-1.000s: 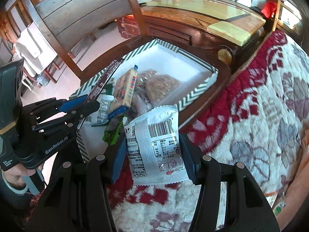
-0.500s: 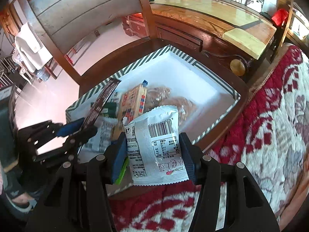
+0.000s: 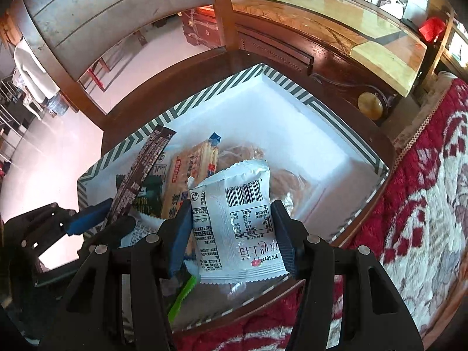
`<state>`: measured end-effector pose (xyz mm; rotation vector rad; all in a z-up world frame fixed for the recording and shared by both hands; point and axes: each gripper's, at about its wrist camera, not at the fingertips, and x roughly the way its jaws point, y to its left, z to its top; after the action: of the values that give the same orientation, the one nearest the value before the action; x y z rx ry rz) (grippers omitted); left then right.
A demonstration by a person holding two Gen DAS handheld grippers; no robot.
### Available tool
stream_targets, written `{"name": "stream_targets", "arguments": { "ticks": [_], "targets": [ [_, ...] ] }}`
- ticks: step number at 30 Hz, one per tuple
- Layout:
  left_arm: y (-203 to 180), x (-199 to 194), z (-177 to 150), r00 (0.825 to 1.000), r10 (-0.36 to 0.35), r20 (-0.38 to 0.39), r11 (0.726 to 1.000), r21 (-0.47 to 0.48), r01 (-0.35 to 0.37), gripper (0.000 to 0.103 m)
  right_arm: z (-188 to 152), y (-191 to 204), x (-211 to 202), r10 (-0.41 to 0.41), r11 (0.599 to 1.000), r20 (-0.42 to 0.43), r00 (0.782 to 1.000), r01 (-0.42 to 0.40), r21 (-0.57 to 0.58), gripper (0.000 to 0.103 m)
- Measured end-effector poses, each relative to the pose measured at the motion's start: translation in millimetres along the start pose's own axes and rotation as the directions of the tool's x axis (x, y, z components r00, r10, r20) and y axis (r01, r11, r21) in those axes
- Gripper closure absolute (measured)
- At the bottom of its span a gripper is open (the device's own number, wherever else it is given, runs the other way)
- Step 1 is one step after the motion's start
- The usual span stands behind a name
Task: Organize snacks
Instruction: 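Carry the chocolate stick and white pack into the tray and open both grippers, then move both grippers back over the last snacks on the bedspread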
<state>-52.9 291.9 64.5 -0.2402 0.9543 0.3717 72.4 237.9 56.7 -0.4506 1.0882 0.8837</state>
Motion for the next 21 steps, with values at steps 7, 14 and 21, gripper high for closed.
{"name": "stream_targets", "arguments": {
  "ticks": [7,14,21],
  "targets": [
    [0,0,1,0.999,0.035,0.005,0.999,-0.012,-0.035,0.072,-1,-4,7,0.028,0.999,0.001,1.000,-0.028,0.042,0.048],
    [7,-7,0,0.998,0.057,0.022,0.997,-0.046,-0.056,0.029,-6,-9,-14,0.046,0.996,0.049,0.998,-0.050,0.076,0.045],
    [-1,-20,-3,0.998,0.055,0.040,0.997,-0.048,-0.053,0.023,-30,-16,-35,0.031,0.994,0.069,0.997,-0.038,0.104,0.043]
  ]
}}
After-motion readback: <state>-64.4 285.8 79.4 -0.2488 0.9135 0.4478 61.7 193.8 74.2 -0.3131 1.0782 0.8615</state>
